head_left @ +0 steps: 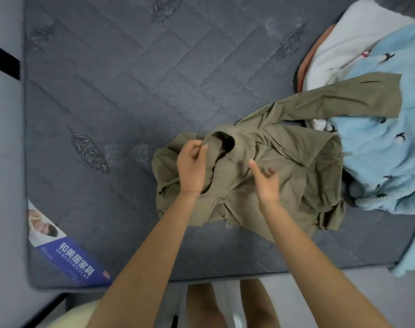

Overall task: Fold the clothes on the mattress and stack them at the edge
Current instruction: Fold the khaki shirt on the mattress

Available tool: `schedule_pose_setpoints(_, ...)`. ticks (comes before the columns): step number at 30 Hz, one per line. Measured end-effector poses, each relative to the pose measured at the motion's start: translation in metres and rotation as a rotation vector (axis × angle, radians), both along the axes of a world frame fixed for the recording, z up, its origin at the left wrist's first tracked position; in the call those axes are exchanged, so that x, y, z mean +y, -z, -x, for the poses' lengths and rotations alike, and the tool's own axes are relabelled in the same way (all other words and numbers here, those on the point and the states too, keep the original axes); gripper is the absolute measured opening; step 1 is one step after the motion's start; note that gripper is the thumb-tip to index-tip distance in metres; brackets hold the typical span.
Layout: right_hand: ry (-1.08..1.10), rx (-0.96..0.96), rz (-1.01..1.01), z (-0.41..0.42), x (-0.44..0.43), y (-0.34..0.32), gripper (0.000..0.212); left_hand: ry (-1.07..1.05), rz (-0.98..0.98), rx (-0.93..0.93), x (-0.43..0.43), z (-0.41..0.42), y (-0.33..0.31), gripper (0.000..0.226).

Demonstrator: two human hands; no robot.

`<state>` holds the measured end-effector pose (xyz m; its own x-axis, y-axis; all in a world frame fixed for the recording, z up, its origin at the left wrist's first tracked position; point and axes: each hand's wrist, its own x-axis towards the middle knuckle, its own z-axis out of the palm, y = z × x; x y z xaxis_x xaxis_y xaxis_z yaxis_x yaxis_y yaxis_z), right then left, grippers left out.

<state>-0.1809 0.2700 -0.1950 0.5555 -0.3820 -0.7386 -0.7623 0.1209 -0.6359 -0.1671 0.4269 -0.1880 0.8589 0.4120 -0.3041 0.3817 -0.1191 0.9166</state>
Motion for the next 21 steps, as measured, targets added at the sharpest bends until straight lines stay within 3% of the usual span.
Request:
schedule_pose_setpoints(2, -0.092, 0.094, -0.023, 0.022, 0.012, 0.01, 0.03, 0.017, 0.011, -0.04, -0.011, -0.008, -0.008, 0.013)
schedule_pose_setpoints(6, -0.353, 0.245, -0.16, 0.055, 0.047, 0.026, 0.026, 0.207, -0.006, -0.053, -0.027, -0.019, -0.016, 0.005)
schedule_pose_setpoints(8, -0.354, 0.224, -0.22, 0.06, 0.063, 0.035, 0.023, 0.348, 0.052, -0.003, -0.021, -0.019, -0.015, 0.008)
schedule_pose_setpoints(10, -0.292, 0.219, -0.223, 0.059, 0.075, 0.043, 0.039, 0.503, 0.043, 0.078, -0.007, -0.016, -0.009, 0.018)
schedule_pose_setpoints(14, -0.105, 0.191, -0.211, 0.058, 0.085, 0.058, 0.017, 0.516, -0.36, 0.09, 0.051, -0.006, 0.012, 0.029)
schedule_pose_setpoints(16, -0.049, 0.197, -0.196, 0.058, 0.082, 0.062, 0.022, 0.508, -0.508, 0.181, 0.085, 0.001, 0.025, 0.03)
schedule_pose_setpoints(21, -0.133, 0.101, -0.095, 0.058, 0.063, 0.064, 0.018, 0.864, -0.658, 0.319, 0.135, 0.019, 0.048, 0.043)
